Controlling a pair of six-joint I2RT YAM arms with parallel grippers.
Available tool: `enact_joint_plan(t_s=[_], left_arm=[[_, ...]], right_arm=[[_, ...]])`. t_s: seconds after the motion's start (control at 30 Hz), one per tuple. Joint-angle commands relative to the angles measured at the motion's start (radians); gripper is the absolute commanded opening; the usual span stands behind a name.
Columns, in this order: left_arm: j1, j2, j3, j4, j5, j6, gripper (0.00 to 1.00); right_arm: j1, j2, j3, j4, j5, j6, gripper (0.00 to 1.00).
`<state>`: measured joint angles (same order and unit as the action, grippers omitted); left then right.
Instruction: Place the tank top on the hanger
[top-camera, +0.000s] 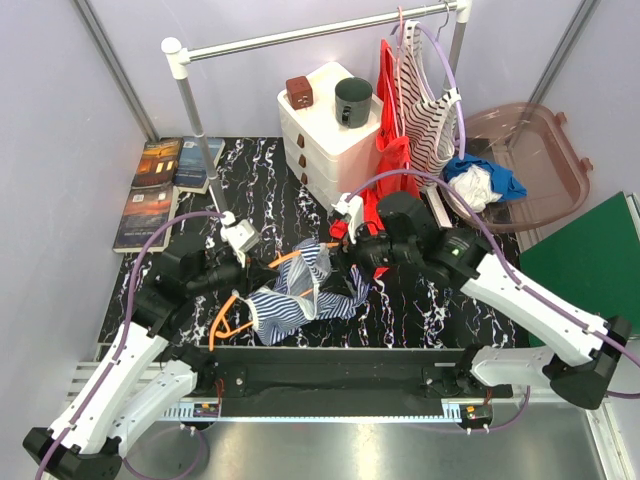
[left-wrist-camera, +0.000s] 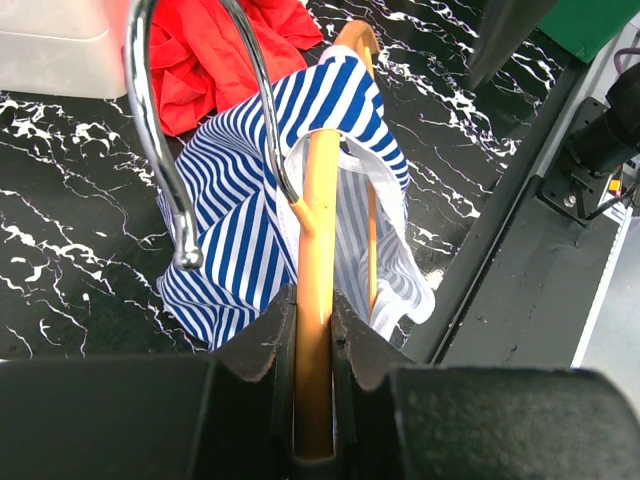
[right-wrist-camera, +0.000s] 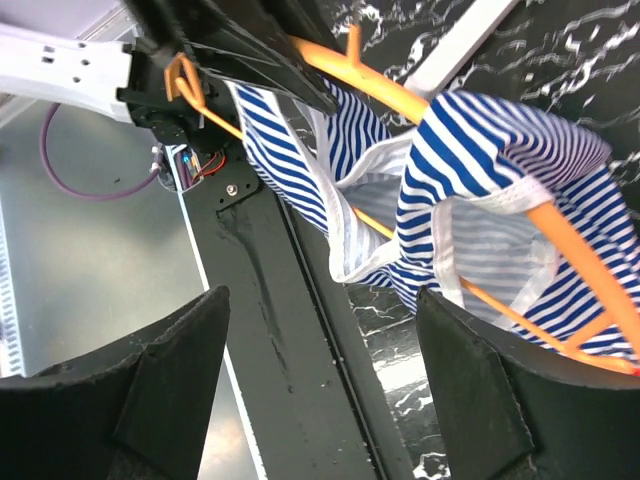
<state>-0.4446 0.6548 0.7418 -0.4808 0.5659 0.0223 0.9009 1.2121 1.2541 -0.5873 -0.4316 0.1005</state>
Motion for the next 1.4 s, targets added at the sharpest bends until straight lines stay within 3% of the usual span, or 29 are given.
enact_joint_plan(t_s=[0.0,0.3,0.67,0.87,1.07,1.17,1.2,1.3,1.37], left_arm=[[-0.002,-0.007,0.007,0.056,0.074,0.03,0.0],[-0.094,-0.024,-0.016,0.059,0.235,0.085,0.0],[-0.097,-0.026,-0.009,0.056,0.29,0.091,0.0],[-0.097,-0.029,-0.01,0.054,0.289,0.093,0.0],[-0.097,-0.035,-0.01,0.054,0.296,0.097,0.0],[-0.097,-0.035,-0.01,0.054,0.298,0.099,0.0],[-0.097,-0.035,-0.01,0.054,0.292,0.096,0.0],[-0.097,-0.035,-0.009,0.053,0.267,0.093,0.0],[-0.097,-0.037,-0.005,0.054,0.24,0.079,0.0]], right_arm=[[0.006,-0.029,0.082,-0.083,-0.01,-0.134,0.82],[0.006,0.013,0.136,-0.095,-0.148,-0.324,0.85],[0.004,0.092,0.111,-0.163,-0.274,-0.363,0.84],[0.004,0.136,0.084,-0.184,-0.312,-0.363,0.69],[0.006,0.161,0.062,-0.184,-0.344,-0.352,0.63],[0.004,0.162,0.061,-0.181,-0.348,-0.346,0.5],[0.004,0.162,0.062,-0.181,-0.343,-0.341,0.33],[0.004,0.152,0.057,-0.171,-0.337,-0.334,0.2],[0.004,0.138,0.041,-0.146,-0.303,-0.321,0.02]])
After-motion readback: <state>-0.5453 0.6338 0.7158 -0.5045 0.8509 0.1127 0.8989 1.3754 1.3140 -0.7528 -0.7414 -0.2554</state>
